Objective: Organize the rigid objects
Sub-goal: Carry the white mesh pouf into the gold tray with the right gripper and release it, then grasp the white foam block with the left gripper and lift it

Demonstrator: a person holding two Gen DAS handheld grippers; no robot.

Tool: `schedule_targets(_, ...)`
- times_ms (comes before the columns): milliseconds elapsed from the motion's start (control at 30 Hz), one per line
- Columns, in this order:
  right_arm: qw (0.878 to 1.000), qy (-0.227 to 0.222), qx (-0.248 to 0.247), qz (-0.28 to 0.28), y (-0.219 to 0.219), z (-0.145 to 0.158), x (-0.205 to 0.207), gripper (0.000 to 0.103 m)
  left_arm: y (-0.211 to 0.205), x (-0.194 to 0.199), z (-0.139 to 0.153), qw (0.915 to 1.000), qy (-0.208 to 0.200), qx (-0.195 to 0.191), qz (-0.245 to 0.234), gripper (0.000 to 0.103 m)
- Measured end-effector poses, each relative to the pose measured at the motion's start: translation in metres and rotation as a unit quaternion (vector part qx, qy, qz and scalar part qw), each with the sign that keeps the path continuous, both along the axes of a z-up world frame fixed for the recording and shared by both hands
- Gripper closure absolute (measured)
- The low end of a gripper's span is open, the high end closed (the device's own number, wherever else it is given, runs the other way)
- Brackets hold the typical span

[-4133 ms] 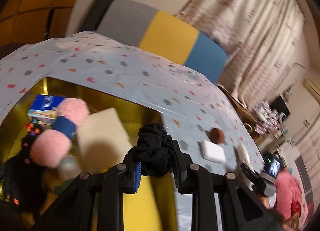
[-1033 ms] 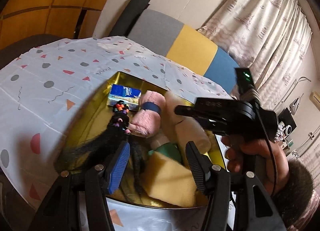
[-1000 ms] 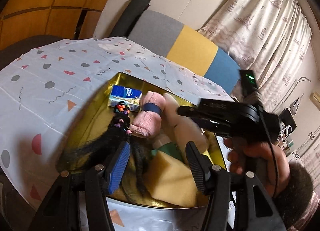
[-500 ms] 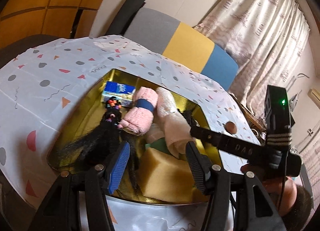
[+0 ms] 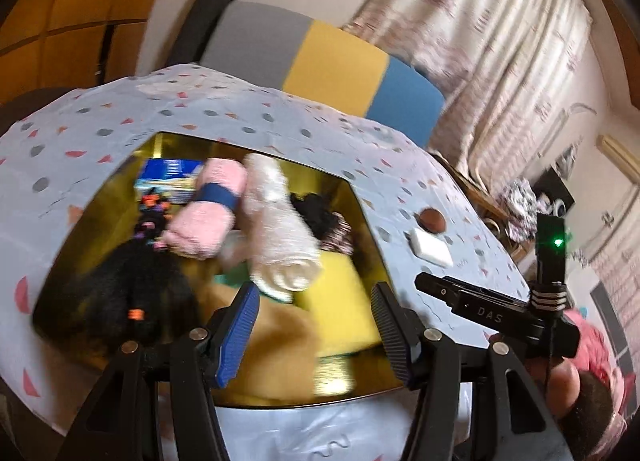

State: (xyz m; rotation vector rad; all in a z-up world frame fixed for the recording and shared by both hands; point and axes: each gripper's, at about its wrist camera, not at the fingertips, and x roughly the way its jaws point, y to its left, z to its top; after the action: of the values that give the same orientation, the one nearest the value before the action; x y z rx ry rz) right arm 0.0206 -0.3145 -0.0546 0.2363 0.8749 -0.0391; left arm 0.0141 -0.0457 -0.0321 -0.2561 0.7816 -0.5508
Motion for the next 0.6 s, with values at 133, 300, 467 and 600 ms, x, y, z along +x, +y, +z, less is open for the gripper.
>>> schedule_targets(133, 0.998, 0.009, -0.008, -0.059, -0.053, -0.012, -0.018, 0.041, -0.031, -0.002, 0.005, 0.9990, -0.004, 0.016, -0.041, 0.043)
schedule_targets(300, 0.991, -0.003, -0.032, -0.128, -0.114, -0.018, -0.037, 0.030, -0.079, 0.000, 0.018, 0.9952, -0.009, 0.036, -0.091, 0.035)
schedule_targets(467, 0.981, -0.014, -0.035, -0.193, -0.172, -0.026, -0.054, 0.028, -0.141, 0.009, 0.034, 0.9852, -0.021, 0.063, -0.158, 0.025)
schedule_targets(600, 0.973, -0.021, -0.037, -0.227, -0.192, -0.036, -0.066, 0.024, -0.192, 0.027, 0.033, 0.9781, -0.003, 0.081, -0.192, 0.023)
